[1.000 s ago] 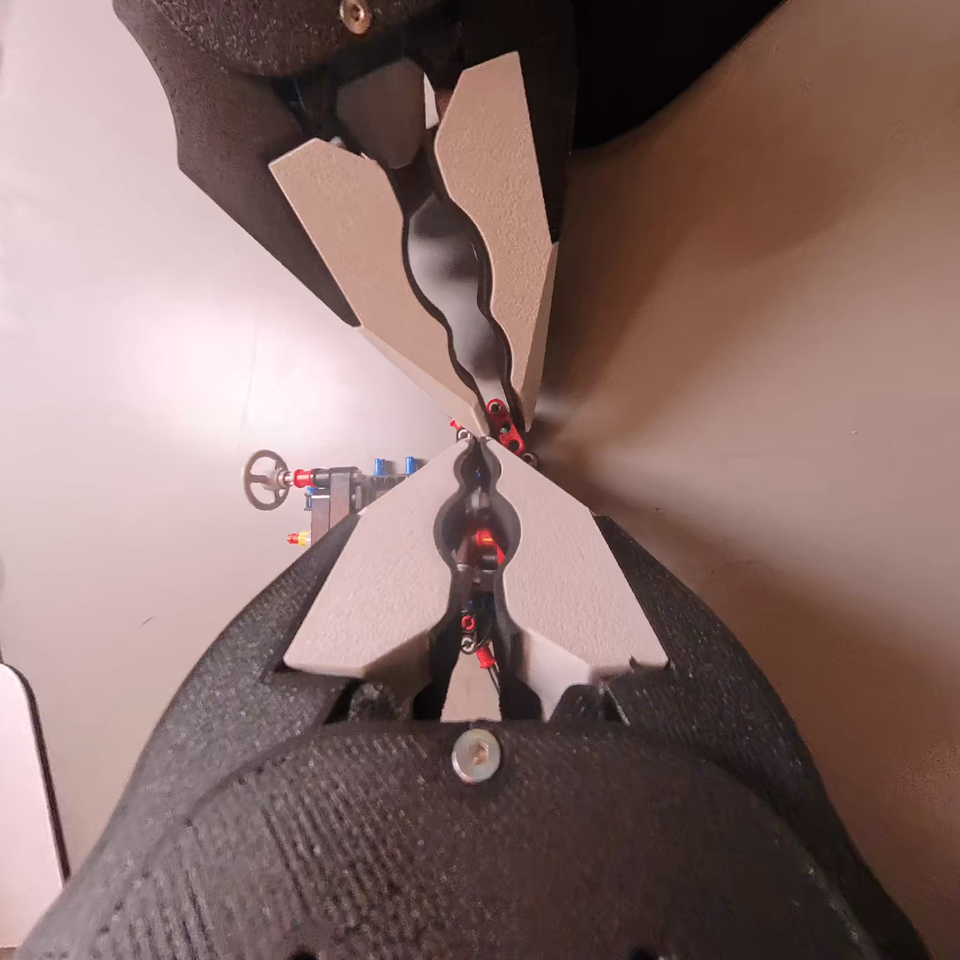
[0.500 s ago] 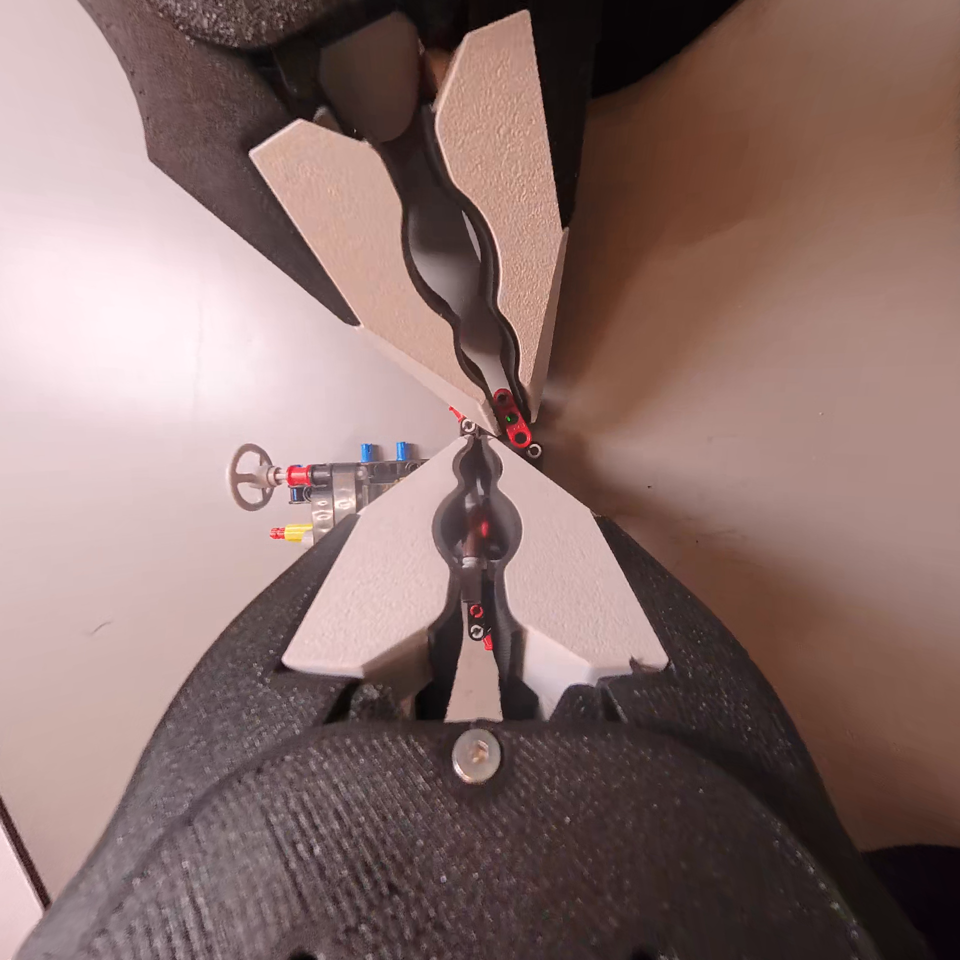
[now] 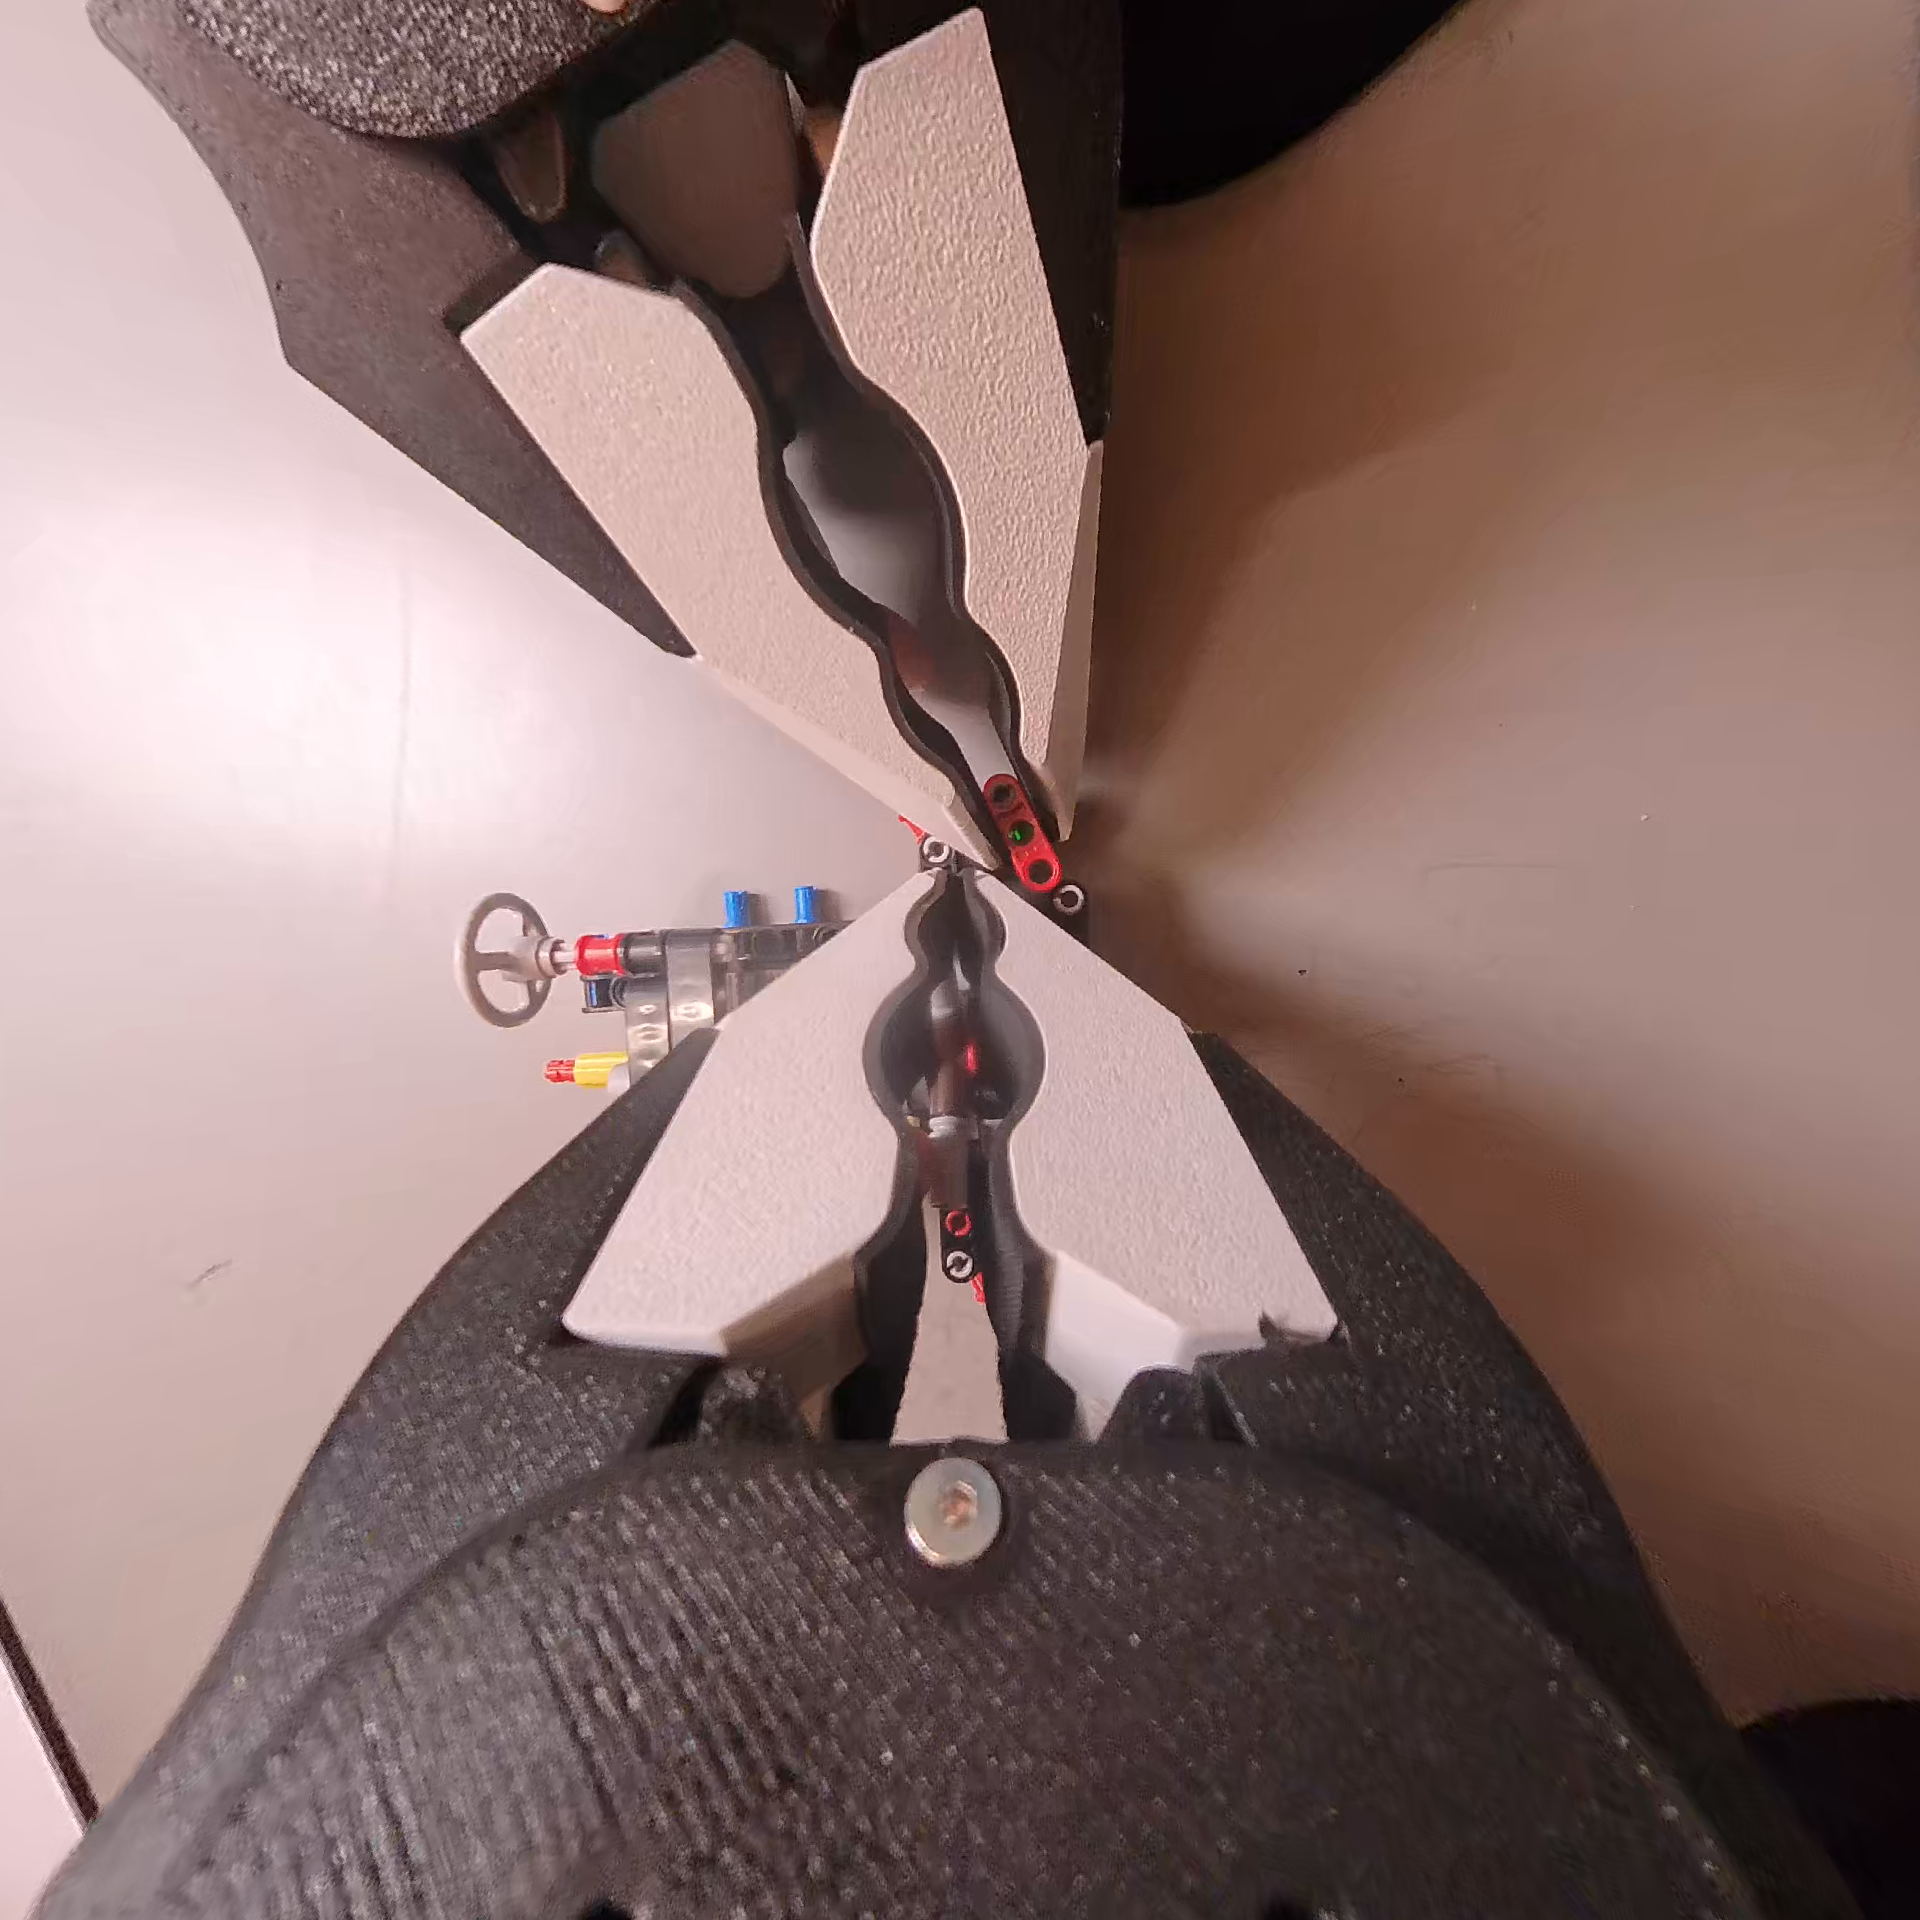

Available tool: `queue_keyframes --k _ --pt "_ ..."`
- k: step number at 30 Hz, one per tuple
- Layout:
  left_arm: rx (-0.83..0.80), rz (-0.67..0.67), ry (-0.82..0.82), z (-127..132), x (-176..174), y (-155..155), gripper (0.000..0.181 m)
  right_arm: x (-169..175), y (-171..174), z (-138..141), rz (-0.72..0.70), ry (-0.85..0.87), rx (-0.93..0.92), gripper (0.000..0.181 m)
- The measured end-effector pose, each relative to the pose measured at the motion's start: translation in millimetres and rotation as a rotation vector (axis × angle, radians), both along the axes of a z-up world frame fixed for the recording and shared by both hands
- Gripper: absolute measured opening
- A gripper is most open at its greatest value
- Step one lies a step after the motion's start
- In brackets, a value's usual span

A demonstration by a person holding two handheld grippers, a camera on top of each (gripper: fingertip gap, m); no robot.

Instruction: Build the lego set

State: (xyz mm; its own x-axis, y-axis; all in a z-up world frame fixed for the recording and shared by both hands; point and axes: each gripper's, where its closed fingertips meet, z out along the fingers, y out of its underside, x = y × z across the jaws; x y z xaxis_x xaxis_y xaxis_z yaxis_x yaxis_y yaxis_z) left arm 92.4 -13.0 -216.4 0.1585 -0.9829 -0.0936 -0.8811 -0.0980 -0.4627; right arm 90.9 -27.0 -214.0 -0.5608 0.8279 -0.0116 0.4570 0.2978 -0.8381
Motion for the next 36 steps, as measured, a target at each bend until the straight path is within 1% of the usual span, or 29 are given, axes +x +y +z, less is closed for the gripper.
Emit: queue_keyframes --k 9,21,22,23,24,25,26,27,29,30,32,33,36 --pt "-0.020 -0.006 -0.013 0.3 1.3 -0.6 0.000 1.4 -0.2 0.6 0.001 0.006 0.037 0.005" --pt "-0.058 0.010 -0.011 -0.8 0.0 -1.1 0.000 1.5 -0.5 4.1 0.003 0.026 0.025 0.007" --pt "-0.055 0.008 -0.017 -0.2 1.2 -1.3 0.000 -3.6 -8.7 49.4 0.016 0.211 -0.144 0.005" --pt "-0.058 0.010 -0.010 -0.3 1.1 -1.4 0.000 -2.8 0.7 76.1 -0.005 0.280 -0.168 0.005" --pt "-0.038 -0.001 0.010 -0.3 1.0 -1.2 0.000 -2.2 6.6 68.0 -0.017 0.244 -0.097 0.005" --pt "-0.026 -0.004 0.027 -0.1 0.9 -1.2 0.000 1.0 -0.4 38.8 0.011 0.132 -0.043 0.006" --pt "-0.041 0.007 0.026 0.1 0.7 -1.4 0.000 2.8 -10.3 24.5 0.034 0.090 -0.036 0.006" --pt "-0.057 0.021 0.016 0.1 1.1 -1.2 0.000 2.9 -11.7 25.8 0.029 0.106 -0.042 0.006" --pt "-0.038 0.029 0.007 0.2 2.5 -0.2 0.000 6.0 -5.0 46.5 0.007 0.169 -0.064 0.006" --pt "-0.033 0.032 0.005 0.7 2.6 0.0 0.000 6.3 -1.6 48.1 -0.008 0.173 -0.046 0.006" --pt "-0.026 0.060 -0.026 5.1 3.7 3.0 0.001 6.1 -3.3 41.7 -0.014 0.157 -0.034 0.006" --pt "-0.031 0.069 -0.068 11.1 5.3 2.8 0.010 6.7 -2.2 40.2 -0.022 0.154 -0.030 0.006" --pt "-0.010 0.136 -0.190 31.3 -2.4 5.3 0.021 13.4 8.8 46.0 -0.070 0.168 -0.038 0.006"
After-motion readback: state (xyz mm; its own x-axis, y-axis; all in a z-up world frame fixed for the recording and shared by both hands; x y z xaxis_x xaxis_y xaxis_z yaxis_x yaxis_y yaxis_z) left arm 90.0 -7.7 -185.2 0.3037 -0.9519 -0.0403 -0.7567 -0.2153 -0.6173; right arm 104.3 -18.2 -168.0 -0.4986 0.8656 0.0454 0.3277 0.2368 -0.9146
